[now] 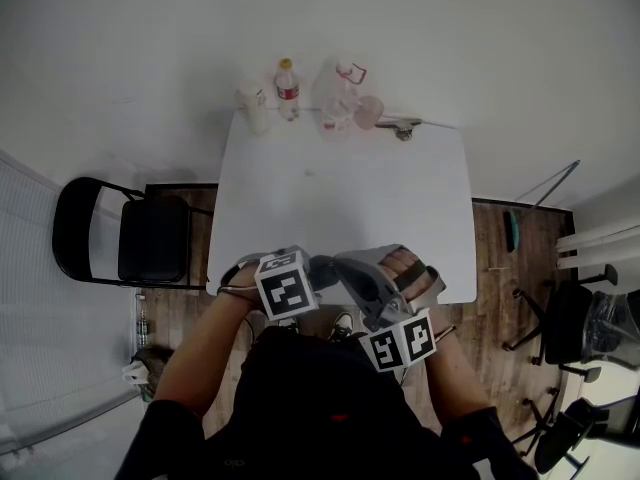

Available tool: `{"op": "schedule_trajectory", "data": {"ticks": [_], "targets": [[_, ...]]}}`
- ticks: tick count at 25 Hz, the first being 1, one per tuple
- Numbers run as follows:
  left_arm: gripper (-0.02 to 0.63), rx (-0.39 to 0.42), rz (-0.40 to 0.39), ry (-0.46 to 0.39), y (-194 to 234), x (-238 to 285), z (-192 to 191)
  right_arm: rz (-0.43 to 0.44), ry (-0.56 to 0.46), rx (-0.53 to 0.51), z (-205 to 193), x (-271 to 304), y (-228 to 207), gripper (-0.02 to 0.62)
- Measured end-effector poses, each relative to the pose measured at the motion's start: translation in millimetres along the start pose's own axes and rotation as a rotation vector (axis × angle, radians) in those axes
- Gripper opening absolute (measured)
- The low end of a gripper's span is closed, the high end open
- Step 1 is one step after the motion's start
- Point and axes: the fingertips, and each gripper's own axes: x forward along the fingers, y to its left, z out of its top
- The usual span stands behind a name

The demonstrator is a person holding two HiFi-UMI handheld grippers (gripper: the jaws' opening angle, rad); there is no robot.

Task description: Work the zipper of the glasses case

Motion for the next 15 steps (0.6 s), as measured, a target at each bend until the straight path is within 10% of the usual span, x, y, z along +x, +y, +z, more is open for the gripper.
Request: {"op": "schedule_trajectory", "data": {"ticks": [9,15], "targets": [[0.265,-0.051,0.096,-0.267,13,-9,20,-0.080,-0.010,0.150,-3,-3,-23,0.034],[0.265,-0.142,0.216,-0.556,34,-53,41,-0.189,-0.041,0.439,-27,-22,-53,0.033]]}}
